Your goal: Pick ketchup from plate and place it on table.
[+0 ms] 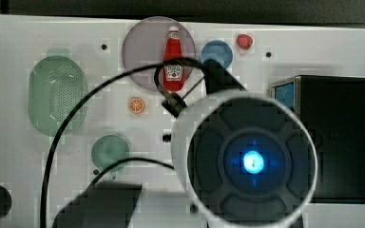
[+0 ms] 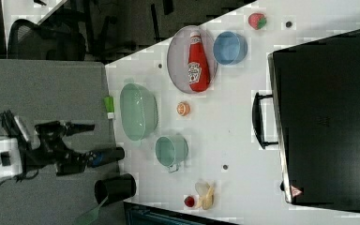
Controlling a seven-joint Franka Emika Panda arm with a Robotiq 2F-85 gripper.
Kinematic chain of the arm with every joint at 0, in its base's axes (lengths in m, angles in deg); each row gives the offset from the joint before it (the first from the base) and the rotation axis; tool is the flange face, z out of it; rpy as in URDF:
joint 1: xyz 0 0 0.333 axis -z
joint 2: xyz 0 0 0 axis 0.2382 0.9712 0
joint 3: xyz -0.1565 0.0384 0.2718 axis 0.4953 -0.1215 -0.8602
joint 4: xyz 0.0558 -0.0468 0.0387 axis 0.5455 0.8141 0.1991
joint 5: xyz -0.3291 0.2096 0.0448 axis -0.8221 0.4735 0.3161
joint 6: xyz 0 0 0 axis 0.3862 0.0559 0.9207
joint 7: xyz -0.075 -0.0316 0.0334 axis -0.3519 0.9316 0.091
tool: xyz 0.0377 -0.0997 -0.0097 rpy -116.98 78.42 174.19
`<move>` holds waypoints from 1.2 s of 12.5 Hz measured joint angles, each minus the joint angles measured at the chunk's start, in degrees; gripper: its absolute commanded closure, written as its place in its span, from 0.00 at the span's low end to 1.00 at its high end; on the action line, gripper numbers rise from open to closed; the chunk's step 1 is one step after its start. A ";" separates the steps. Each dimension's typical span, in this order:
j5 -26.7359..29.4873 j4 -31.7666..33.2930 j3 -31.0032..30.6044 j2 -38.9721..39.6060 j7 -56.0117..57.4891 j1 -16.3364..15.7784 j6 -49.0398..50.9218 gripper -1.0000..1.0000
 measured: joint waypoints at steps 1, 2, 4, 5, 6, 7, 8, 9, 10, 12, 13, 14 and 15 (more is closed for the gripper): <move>-0.15 0.11 -0.28 1.78 0.10 0.03 -1.97 0.00; -0.37 0.17 -0.63 4.17 0.33 0.12 -3.32 0.00; -0.38 0.84 -1.30 10.46 0.49 0.24 -8.16 0.00; -0.31 0.78 -1.82 14.25 1.23 0.25 -10.06 0.00; -0.35 0.73 -2.37 18.29 2.61 0.14 -12.29 0.00; -0.24 1.01 -2.62 22.14 4.31 -0.08 -13.83 0.00; -0.03 1.73 -2.62 25.44 6.82 -0.35 -15.24 0.00; -0.06 2.29 -2.62 28.54 9.27 -0.53 -17.21 0.00; -0.28 2.35 -2.69 31.18 12.10 -0.57 -19.06 0.00; 0.00 1.85 -2.79 35.08 18.49 -0.70 -24.22 0.00; -0.05 0.84 -2.89 36.84 21.29 -0.74 -26.23 0.00; -0.24 -0.67 -2.98 38.65 23.69 -0.72 -27.30 0.00; -0.44 -2.18 -3.16 40.23 25.86 -0.60 -27.30 0.00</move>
